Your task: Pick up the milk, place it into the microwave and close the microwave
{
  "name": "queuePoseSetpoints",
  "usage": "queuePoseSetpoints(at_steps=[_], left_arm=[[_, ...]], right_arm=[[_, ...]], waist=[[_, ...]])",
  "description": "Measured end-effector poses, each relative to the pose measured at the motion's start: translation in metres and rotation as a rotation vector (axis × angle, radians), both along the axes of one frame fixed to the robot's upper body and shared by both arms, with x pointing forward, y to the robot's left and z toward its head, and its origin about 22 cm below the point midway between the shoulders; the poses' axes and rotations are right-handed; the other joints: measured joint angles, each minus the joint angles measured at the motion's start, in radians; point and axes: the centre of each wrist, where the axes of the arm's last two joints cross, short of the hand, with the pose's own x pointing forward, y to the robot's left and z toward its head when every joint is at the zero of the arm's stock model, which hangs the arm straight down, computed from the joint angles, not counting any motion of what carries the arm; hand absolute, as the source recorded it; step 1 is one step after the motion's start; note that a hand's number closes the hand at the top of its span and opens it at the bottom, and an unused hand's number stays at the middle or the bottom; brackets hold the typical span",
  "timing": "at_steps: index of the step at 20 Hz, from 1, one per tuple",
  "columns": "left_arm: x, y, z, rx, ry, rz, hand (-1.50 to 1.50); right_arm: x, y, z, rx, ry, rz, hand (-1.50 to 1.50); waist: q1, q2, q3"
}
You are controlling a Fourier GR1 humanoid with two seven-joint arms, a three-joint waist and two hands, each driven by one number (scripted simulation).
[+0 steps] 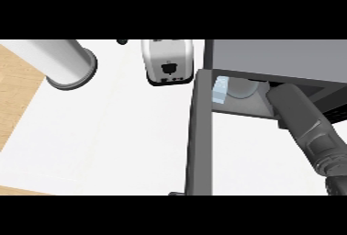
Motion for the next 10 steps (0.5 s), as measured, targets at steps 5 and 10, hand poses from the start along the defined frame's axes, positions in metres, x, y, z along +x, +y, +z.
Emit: queuePoseSetpoints(at_steps=[5, 10], left_arm=[[0.009, -0.004, -0.003, 0.010, 0.013, -0.035, -1.50], [0.015, -0.010, -0.009, 0.023, 0.026, -0.098, -1.50]], right_arm=[[0.005, 0.012, 0.006, 0.014, -0.009, 0.089, -1.50], [0.007, 0.024, 0.009, 0.065, 0.008, 0.173, -1.50]], waist=[[-0.002, -0.001, 0.001], [-0.003, -0.003, 0.003]])
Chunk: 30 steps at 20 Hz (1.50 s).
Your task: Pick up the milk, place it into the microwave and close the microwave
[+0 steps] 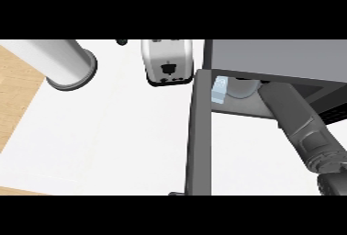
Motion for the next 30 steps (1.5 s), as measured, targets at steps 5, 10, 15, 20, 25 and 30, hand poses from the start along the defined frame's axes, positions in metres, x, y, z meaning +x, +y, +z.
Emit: queuePoseSetpoints(at_steps=[5, 10, 15, 20, 25, 30], left_arm=[[0.005, -0.003, -0.005, 0.002, 0.005, -0.064, -1.50], [0.008, -0.016, -0.011, 0.000, 0.008, -0.134, -1.50], [0.013, -0.027, -0.015, -0.010, 0.009, -0.181, -1.50], [0.019, -0.043, -0.015, -0.019, 0.017, -0.223, 1.50], [0.023, -0.066, -0.018, -0.026, 0.037, -0.261, 1.50], [0.021, -0.085, -0.018, -0.032, 0.069, -0.300, 1.50]], right_arm=[[-0.001, 0.010, -0.005, 0.114, 0.022, 0.088, -1.50], [-0.005, 0.008, -0.012, 0.253, 0.029, 0.162, -1.50], [-0.012, 0.013, -0.026, 0.399, 0.051, 0.242, -1.50], [-0.025, 0.012, -0.049, 0.531, 0.088, 0.290, -1.50], [-0.041, 0.013, -0.074, 0.670, 0.124, 0.376, -1.50], [-0.062, 0.018, -0.100, 0.764, 0.156, 0.433, -1.50]], waist=[[-0.013, -0.007, -0.001], [-0.029, -0.016, -0.002], [-0.051, -0.028, -0.004], [-0.074, -0.039, -0.005], [-0.098, -0.050, -0.006], [-0.121, -0.061, -0.007]])
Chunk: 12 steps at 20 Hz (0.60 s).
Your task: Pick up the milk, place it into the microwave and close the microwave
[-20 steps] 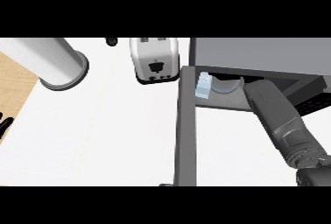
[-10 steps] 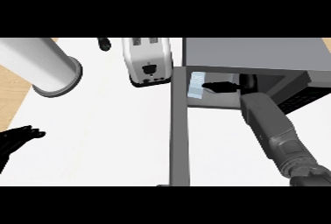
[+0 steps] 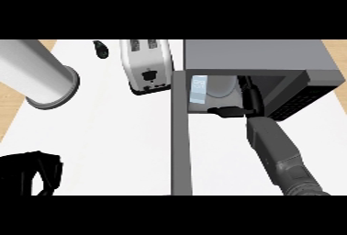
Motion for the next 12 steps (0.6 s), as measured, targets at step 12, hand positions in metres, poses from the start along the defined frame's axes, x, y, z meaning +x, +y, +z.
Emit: queuePoseSetpoints(at_steps=[12], left_arm=[[0.016, -0.046, 0.001, 0.060, 0.026, -0.100, 1.50]], right_arm=[[-0.076, -0.024, -0.056, 0.036, 0.022, 0.003, -1.50]], waist=[[-0.036, -0.012, -0.002]])
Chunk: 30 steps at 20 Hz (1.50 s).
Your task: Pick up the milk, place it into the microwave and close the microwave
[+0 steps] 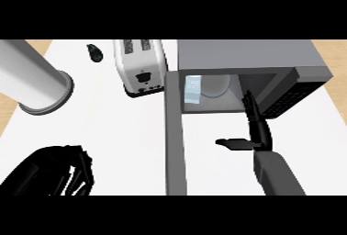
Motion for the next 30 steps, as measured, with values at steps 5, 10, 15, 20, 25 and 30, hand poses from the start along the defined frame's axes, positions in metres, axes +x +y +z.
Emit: queuePoseSetpoints(at_steps=[5, 10, 15, 20, 25, 30], left_arm=[[0.018, -0.026, 0.000, 0.036, -0.017, -0.046, 1.50], [0.041, -0.066, -0.010, 0.106, -0.044, -0.116, 1.50], [0.052, -0.110, -0.033, 0.187, -0.033, -0.195, 1.50], [0.062, -0.144, -0.075, 0.245, -0.033, -0.206, 1.50], [0.064, -0.174, -0.108, 0.264, -0.080, -0.164, 1.50], [0.064, -0.191, -0.136, 0.233, -0.104, -0.115, 1.50]], right_arm=[[-0.041, -0.024, -0.008, 0.005, 0.010, -0.021, -1.50], [-0.076, -0.042, 0.000, -0.002, -0.001, -0.031, -1.50], [-0.110, -0.060, 0.015, -0.016, -0.029, -0.035, -1.50], [-0.138, -0.074, 0.033, -0.052, -0.066, -0.002, -1.50], [-0.156, -0.082, 0.058, -0.023, -0.109, 0.051, -1.50], [-0.162, -0.082, 0.087, 0.023, -0.167, 0.112, -1.50]], waist=[[-0.010, 0.000, -0.001], [-0.010, 0.004, -0.001], [-0.010, 0.006, 0.000], [-0.013, 0.009, -0.001], [-0.017, 0.011, -0.001], [-0.037, 0.017, -0.002]])
